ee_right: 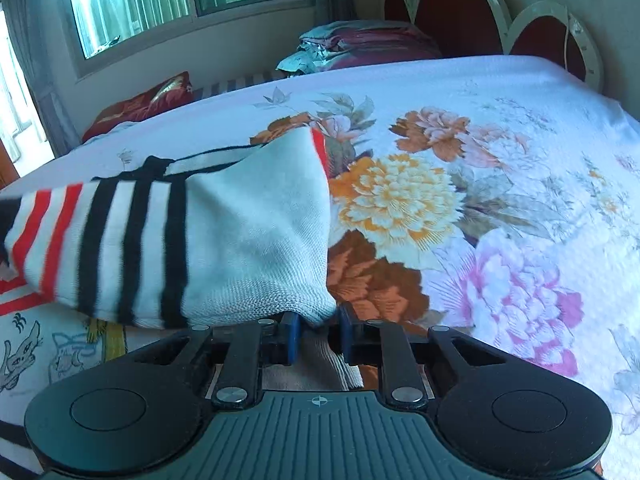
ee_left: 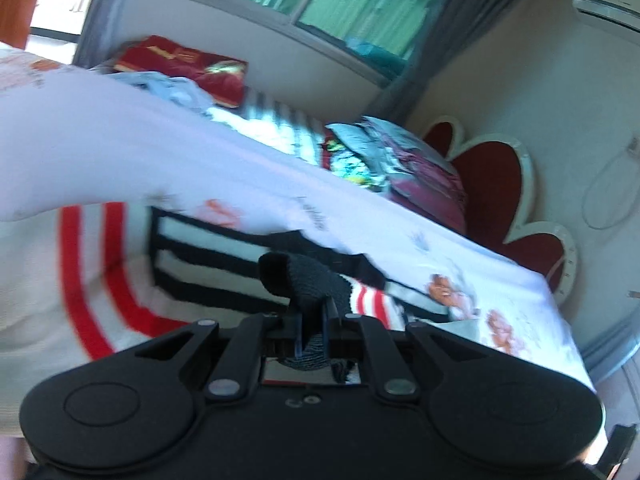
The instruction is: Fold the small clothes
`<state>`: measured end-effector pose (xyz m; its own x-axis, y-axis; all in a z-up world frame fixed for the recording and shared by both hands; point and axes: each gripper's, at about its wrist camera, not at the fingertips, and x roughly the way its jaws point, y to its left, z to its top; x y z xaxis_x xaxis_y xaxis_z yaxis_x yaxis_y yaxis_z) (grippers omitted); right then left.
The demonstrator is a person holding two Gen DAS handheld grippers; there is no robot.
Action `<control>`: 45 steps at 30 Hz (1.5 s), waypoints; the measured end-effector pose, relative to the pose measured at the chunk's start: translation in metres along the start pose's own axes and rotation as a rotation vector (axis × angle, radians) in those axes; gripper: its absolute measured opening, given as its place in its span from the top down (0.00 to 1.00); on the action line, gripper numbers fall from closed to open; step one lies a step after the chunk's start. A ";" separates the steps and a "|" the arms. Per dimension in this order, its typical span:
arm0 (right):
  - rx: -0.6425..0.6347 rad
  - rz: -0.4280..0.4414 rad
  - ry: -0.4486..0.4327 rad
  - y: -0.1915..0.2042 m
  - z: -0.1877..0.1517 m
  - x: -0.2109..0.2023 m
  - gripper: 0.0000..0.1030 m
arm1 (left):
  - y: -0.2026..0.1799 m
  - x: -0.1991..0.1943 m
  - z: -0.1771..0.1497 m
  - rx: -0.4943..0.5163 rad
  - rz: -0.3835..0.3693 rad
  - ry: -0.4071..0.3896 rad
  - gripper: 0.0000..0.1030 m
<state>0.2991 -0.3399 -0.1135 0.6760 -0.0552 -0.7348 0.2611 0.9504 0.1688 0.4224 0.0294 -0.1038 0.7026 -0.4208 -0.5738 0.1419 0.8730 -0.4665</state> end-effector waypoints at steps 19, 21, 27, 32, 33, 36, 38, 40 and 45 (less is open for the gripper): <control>0.026 0.093 -0.029 -0.023 0.006 -0.036 0.62 | 0.025 -0.011 -0.028 0.078 0.219 0.011 0.54; 0.023 0.103 -0.045 -0.024 0.014 -0.034 0.57 | 0.021 -0.021 -0.026 0.081 0.219 -0.029 0.52; 0.101 0.125 -0.015 -0.033 0.044 0.010 0.57 | -0.007 -0.002 -0.028 0.135 0.122 0.013 0.51; 0.102 0.135 0.003 -0.030 0.070 0.048 0.57 | -0.014 0.031 -0.040 0.170 0.118 0.064 0.51; 0.107 0.135 0.011 -0.031 0.075 0.057 0.57 | -0.012 0.037 -0.042 0.176 0.128 0.080 0.52; 0.145 0.161 0.034 -0.032 0.088 0.080 0.57 | -0.005 0.040 -0.053 0.227 0.142 0.074 0.51; 0.176 0.181 0.043 -0.033 0.095 0.092 0.57 | -0.005 0.038 -0.055 0.235 0.146 0.073 0.51; 0.184 0.198 0.041 -0.031 0.102 0.100 0.61 | -0.004 0.037 -0.055 0.228 0.145 0.073 0.51; 0.056 0.081 -0.013 -0.022 0.101 0.098 0.90 | -0.009 0.035 -0.057 0.256 0.163 0.070 0.53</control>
<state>0.4291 -0.3969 -0.1230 0.7051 0.0172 -0.7089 0.2429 0.9334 0.2641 0.4060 -0.0074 -0.1574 0.6820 -0.2780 -0.6764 0.2080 0.9605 -0.1850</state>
